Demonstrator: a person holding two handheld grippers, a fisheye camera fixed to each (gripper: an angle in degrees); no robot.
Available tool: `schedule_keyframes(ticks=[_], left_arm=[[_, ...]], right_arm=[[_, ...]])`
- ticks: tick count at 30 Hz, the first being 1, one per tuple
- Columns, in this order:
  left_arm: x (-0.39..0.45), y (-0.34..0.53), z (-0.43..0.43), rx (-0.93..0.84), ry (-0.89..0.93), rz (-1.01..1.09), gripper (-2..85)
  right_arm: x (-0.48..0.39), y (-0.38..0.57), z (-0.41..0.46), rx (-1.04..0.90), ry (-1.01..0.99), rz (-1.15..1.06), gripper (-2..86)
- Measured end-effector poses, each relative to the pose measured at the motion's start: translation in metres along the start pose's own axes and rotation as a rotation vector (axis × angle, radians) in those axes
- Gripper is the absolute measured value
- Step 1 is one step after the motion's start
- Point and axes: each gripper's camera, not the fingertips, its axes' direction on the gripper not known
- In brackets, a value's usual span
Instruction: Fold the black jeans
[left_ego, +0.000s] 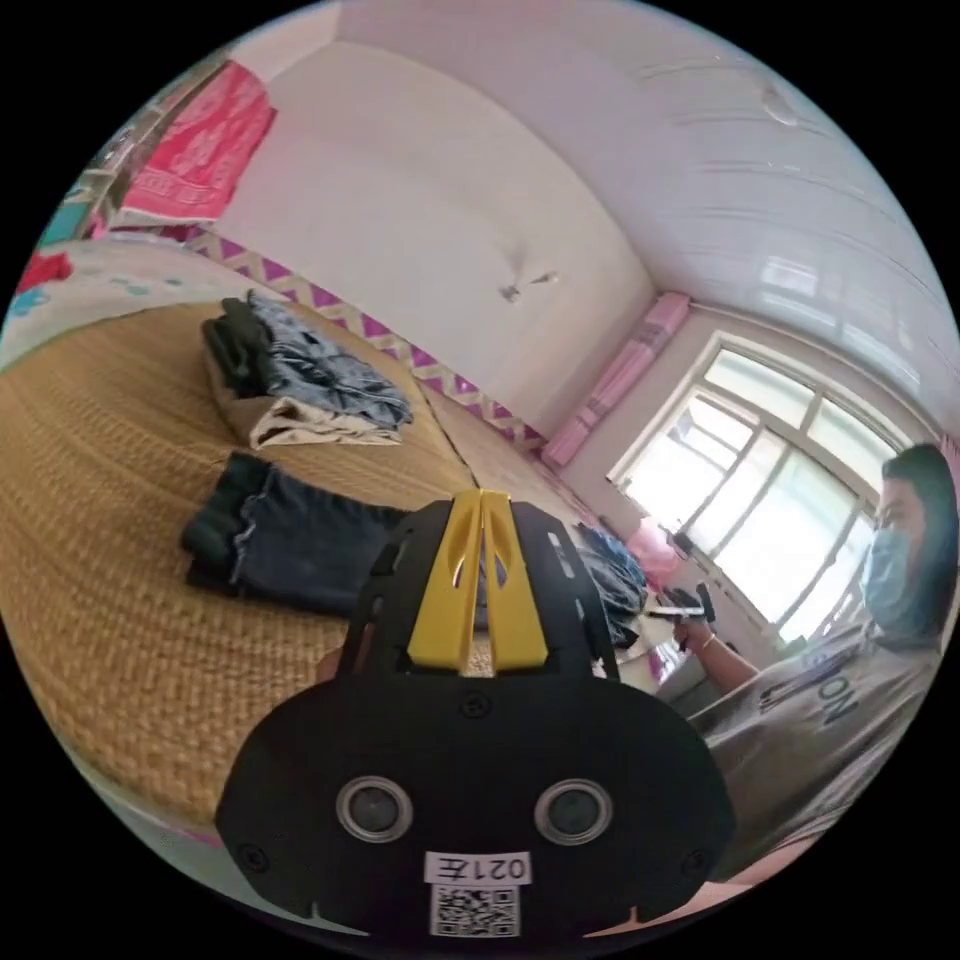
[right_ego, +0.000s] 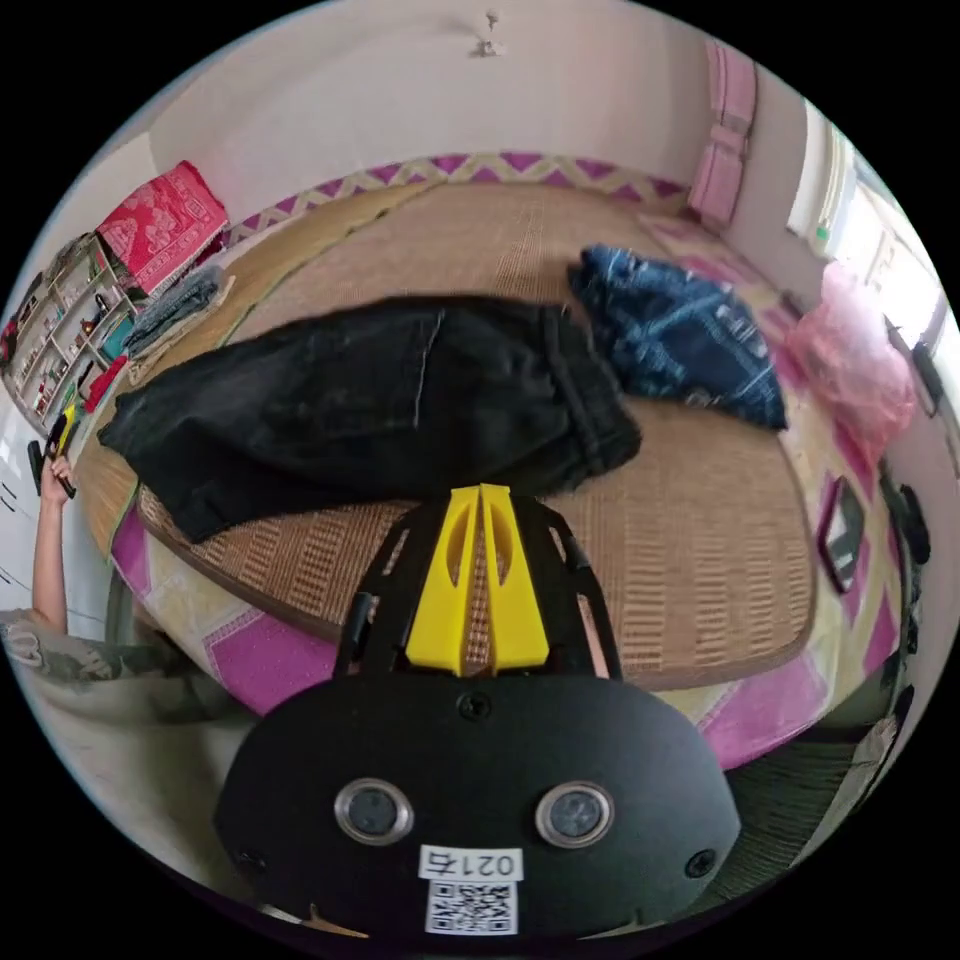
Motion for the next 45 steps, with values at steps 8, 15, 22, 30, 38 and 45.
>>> schedule_keyframes(ticks=[8,15,22,30,38,45], left_arm=[[0.116,-0.053,0.163,-0.277,-0.165,0.392,6.1],[0.102,-0.084,0.305,-0.610,-0.182,0.400,9.8],[0.101,-0.090,0.372,-0.772,-0.212,0.473,9.9],[0.110,-0.086,0.427,-0.895,-0.225,0.541,6.0],[0.154,-0.092,0.384,-0.741,-0.230,0.628,-0.9],[0.275,-0.084,0.200,-0.497,-0.064,0.799,-1.0]], right_arm=[[-0.041,-0.146,-0.018,0.162,0.121,-0.449,0.3],[-0.008,-0.243,0.076,-0.203,0.073,-0.672,10.7],[0.035,-0.286,0.112,-0.354,-0.149,-0.668,8.1],[0.077,-0.288,0.104,-0.282,-0.235,-0.627,1.2],[0.115,-0.268,0.067,-0.161,-0.295,-0.625,-0.6],[0.130,-0.170,-0.055,0.050,-0.375,-0.793,-0.7]])
